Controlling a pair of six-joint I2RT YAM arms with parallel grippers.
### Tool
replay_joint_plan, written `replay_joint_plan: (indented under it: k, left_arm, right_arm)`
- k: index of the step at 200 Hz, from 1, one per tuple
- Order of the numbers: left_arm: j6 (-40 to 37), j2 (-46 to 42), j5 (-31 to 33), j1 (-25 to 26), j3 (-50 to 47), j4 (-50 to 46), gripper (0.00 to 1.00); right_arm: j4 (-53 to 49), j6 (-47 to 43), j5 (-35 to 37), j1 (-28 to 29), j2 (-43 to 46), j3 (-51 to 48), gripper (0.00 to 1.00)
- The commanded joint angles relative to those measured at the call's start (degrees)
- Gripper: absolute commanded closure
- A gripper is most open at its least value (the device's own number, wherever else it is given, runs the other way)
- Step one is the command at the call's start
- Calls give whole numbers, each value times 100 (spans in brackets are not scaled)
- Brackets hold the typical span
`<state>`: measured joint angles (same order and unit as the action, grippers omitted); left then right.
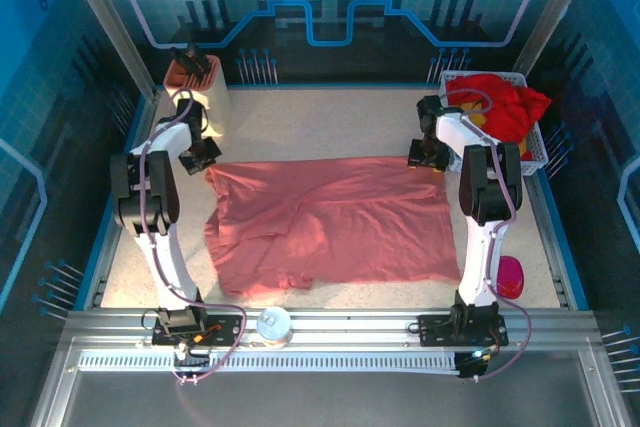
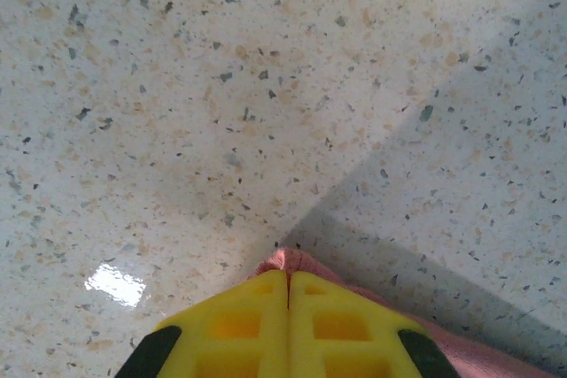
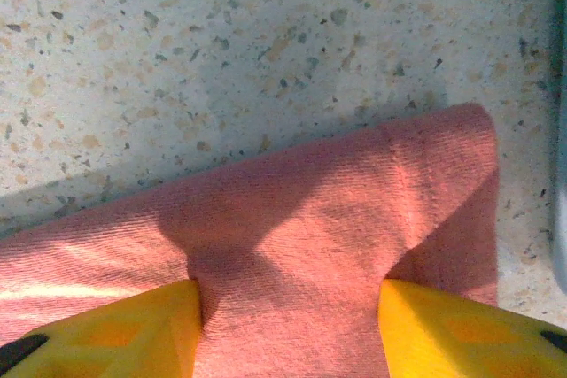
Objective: Fold and stack the t-shirts
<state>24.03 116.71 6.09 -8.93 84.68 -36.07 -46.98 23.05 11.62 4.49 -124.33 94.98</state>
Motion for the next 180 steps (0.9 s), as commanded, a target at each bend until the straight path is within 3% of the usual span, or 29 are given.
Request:
replay_joint_plan:
  k: [1, 28, 57, 79, 127, 151, 180]
  left_arm:
    - [-47, -174, -19, -127, 77, -77, 88]
    - [-54, -424, -19, -96, 190, -412, 64]
    - [-48, -1067, 18, 100, 1, -618, 55]
    - [-43, -1535, 25, 511, -281, -690, 53]
    - [413, -2249, -202, 1240, -1441, -245, 53]
    - [625, -2289, -360, 1482, -1940, 158, 53]
    - [665, -1987, -332, 1619, -2112, 315, 55]
  right_arm:
    - [-187, 86, 110, -36, -35, 80, 44]
    - [-1, -14, -103, 47, 384, -53, 39]
    - [96, -166, -104, 170, 936, -204, 26]
    - [36, -222, -5, 295, 1379, -439, 19]
    - [395, 48, -314, 324, 2387, -2012, 21]
    - [676, 77, -705, 315, 2616, -2625, 22]
    - [879, 85, -692, 252, 2461, -2934, 22]
